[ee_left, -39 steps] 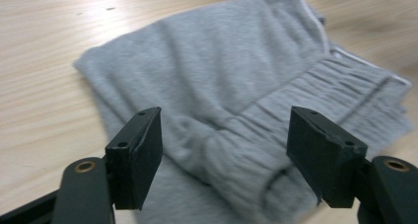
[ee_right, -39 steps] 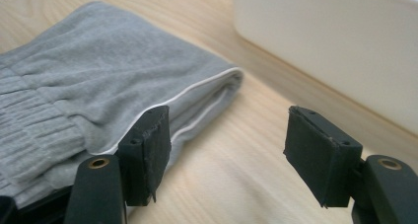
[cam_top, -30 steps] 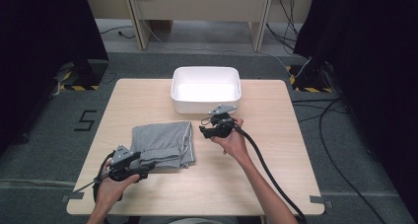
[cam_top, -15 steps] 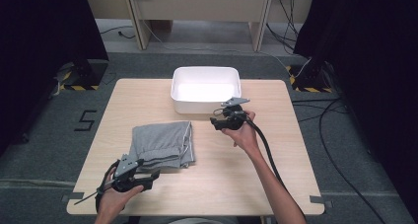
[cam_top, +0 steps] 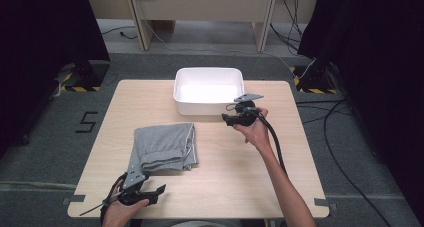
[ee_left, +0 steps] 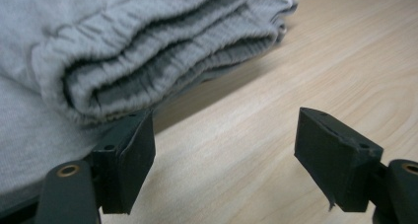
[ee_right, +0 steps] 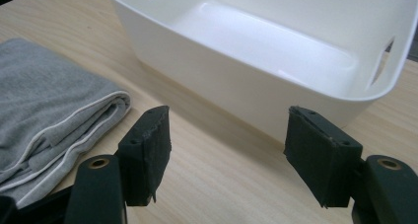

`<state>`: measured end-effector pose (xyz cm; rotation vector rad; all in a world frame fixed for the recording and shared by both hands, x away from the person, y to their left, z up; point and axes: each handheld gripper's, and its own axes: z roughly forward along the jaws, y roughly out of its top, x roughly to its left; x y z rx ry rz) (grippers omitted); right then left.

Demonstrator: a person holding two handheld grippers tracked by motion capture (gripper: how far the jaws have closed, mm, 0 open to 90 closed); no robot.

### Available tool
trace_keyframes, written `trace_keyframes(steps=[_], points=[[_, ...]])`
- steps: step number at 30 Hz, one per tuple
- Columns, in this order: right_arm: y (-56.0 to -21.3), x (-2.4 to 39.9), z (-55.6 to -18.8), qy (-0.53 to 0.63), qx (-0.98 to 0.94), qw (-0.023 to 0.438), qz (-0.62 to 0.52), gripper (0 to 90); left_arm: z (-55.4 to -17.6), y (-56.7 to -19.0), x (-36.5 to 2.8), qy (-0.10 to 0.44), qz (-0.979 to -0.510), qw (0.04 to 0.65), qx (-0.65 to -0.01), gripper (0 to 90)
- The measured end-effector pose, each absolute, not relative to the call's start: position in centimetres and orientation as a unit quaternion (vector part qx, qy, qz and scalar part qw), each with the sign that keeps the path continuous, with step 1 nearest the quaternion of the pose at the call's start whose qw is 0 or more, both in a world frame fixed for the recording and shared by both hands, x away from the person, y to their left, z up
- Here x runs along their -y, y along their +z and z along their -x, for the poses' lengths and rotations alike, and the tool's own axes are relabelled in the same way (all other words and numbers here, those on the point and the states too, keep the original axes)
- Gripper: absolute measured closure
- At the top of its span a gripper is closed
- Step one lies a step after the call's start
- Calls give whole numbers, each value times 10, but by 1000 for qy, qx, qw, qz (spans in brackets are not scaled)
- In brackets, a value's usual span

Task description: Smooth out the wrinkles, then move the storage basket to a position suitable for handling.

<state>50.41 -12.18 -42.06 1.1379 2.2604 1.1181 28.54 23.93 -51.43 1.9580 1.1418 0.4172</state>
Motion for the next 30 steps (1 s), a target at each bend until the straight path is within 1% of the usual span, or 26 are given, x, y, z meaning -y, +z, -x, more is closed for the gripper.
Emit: trace_keyframes(steps=[4,10,18,30], points=[[-418,128,-506,395,-802,190,-406,347,-289,-520,-240,164,-785,388,-454,225],[-416,135,-510,396,-797,189,-414,348,-290,-522,-237,188,-794,373,-442,215],[-410,140,-516,394,-796,194,-416,347,-288,-525,-234,196,-788,379,-444,166],[-411,143,-526,391,-794,193,-423,347,-288,-526,-234,195,-788,381,-442,165]])
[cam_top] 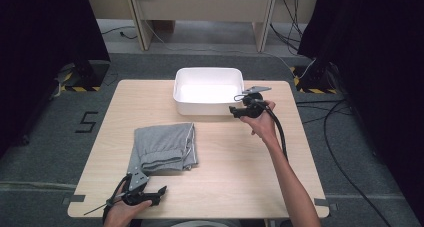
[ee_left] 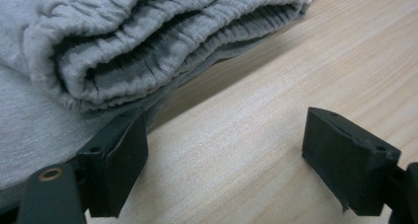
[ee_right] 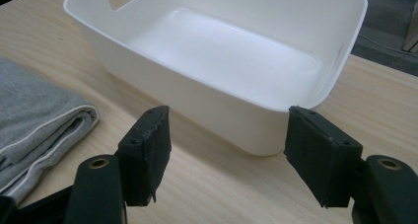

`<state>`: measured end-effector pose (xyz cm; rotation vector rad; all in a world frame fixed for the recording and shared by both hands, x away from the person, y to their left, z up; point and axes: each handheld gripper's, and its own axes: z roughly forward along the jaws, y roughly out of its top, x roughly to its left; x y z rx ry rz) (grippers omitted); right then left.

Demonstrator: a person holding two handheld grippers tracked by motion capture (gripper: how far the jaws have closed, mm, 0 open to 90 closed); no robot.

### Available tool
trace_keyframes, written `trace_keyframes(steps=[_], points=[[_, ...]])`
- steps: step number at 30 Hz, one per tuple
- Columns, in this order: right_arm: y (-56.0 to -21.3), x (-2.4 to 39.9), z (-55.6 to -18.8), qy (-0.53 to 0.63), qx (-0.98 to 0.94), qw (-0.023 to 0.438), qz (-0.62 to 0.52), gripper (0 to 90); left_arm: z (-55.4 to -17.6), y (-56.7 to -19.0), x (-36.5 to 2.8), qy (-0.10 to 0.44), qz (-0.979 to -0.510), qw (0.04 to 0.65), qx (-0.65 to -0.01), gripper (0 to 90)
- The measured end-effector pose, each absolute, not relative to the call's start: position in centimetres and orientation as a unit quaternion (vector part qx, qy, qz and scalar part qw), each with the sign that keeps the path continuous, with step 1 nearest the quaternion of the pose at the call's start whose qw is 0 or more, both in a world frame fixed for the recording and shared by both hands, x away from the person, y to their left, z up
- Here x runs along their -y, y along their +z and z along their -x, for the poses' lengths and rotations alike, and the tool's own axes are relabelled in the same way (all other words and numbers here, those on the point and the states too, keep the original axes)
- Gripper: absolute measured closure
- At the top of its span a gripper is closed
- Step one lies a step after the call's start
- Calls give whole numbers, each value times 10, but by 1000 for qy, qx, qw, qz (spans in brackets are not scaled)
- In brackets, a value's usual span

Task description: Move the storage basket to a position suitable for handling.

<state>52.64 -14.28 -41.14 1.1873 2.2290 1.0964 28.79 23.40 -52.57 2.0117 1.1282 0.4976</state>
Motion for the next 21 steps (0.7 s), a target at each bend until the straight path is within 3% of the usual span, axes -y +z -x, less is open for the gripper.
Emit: trace_keyframes(steps=[21], points=[[-426,139,-553,379,-800,179,-429,348,-286,-525,-235,193,-792,379,-438,165]])
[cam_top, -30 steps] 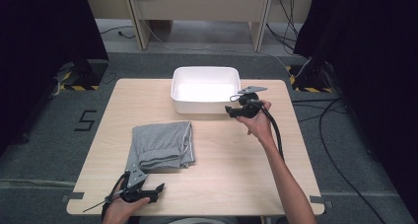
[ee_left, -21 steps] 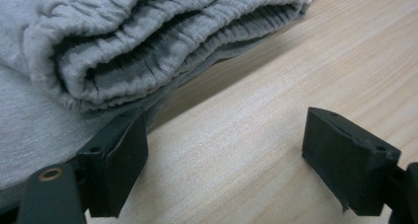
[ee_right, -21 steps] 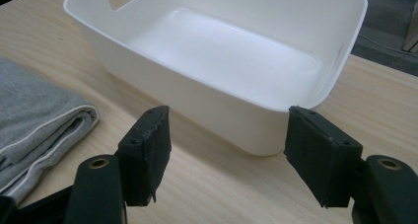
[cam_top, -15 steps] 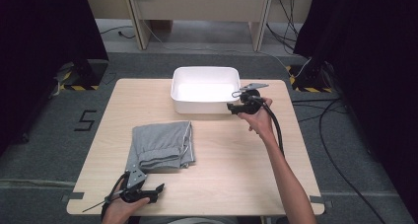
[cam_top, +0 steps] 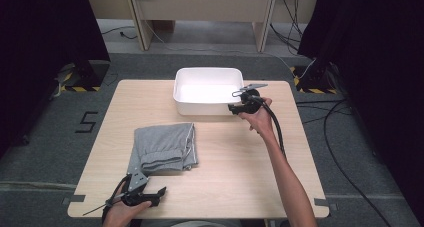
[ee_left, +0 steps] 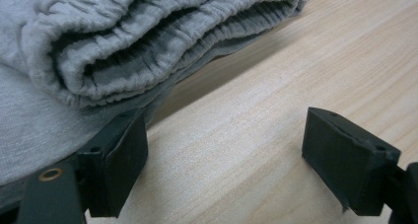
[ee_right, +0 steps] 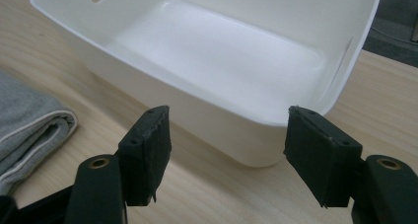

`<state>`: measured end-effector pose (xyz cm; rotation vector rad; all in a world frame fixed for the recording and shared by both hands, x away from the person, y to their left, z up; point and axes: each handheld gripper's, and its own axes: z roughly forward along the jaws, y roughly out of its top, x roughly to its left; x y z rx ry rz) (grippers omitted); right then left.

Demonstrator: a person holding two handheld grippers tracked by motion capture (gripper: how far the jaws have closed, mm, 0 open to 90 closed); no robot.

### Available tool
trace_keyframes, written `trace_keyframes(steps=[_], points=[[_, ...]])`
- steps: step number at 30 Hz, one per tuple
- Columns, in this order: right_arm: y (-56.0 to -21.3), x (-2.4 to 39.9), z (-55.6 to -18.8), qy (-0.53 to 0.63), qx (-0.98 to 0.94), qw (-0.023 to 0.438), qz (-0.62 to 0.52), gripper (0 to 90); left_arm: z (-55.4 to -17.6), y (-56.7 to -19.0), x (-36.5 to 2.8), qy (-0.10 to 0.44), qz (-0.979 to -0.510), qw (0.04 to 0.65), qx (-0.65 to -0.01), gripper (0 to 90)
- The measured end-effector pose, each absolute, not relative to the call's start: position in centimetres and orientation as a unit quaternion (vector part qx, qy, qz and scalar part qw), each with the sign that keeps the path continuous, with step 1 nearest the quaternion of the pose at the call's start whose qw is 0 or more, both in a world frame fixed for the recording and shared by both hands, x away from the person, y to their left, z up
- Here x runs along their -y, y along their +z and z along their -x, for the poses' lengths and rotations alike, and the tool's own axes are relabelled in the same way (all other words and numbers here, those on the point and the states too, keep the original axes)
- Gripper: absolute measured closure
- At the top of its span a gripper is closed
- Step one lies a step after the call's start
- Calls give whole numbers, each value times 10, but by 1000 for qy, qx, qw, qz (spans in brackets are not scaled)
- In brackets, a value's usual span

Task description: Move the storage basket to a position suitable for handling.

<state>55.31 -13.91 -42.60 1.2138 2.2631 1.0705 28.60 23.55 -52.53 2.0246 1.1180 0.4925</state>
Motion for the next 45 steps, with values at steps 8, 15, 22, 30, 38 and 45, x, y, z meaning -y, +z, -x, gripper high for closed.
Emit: trace_keyframes(steps=[8,15,22,30,38,45], points=[[-429,141,-556,379,-798,183,-431,350,-286,-525,-235,193,-792,379,-437,165],[-421,135,-558,386,-799,191,-419,350,-286,-525,-235,193,-793,378,-437,165],[-429,126,-569,374,-808,186,-415,359,-286,-525,-235,193,-793,378,-437,165],[-429,129,-568,363,-816,196,-405,386,-286,-525,-235,193,-791,380,-438,165],[-429,147,-554,353,-818,209,-403,386,-286,-525,-235,193,-791,380,-438,165],[-430,164,-537,355,-813,217,-407,384,-285,-525,-235,193,-791,380,-439,165]])
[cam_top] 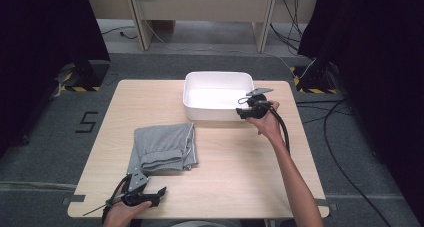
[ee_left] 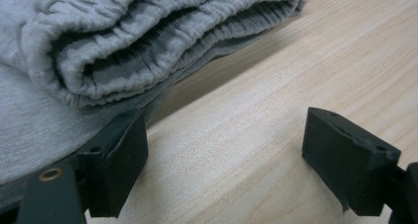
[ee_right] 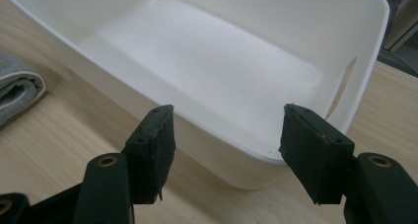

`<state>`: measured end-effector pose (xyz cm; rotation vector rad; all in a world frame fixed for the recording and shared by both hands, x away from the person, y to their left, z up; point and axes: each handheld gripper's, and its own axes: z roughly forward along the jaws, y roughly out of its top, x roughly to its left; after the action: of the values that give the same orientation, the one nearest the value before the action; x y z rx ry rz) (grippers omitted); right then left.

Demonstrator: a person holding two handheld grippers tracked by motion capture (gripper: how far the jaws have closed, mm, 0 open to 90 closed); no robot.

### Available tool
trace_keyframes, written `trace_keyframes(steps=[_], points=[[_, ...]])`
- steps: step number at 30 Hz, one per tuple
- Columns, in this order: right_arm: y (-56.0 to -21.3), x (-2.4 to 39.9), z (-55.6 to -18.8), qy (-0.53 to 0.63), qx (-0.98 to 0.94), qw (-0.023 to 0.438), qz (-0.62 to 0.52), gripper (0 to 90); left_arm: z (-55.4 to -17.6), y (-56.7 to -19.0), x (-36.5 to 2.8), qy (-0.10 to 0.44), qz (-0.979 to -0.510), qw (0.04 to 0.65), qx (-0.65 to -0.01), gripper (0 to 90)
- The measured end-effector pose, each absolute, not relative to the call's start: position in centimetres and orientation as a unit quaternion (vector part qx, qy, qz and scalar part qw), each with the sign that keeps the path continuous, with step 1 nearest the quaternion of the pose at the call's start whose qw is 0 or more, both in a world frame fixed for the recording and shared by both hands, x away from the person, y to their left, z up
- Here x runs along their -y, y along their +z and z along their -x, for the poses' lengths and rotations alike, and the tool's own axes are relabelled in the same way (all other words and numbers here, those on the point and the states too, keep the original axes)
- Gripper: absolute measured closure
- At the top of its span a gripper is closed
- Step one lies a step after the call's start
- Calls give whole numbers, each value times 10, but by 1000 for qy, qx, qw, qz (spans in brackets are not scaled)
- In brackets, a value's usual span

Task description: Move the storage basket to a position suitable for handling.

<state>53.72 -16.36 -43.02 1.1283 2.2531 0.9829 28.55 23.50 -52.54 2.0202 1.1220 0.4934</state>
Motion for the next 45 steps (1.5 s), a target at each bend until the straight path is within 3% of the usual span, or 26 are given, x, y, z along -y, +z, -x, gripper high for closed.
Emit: trace_keyframes(steps=[21,45], points=[[-434,194,-473,368,-806,227,-405,371,-285,-525,-235,192,-791,380,-441,165],[-436,190,-383,395,-804,204,-395,358,-285,-525,-234,189,-793,377,-439,165]])
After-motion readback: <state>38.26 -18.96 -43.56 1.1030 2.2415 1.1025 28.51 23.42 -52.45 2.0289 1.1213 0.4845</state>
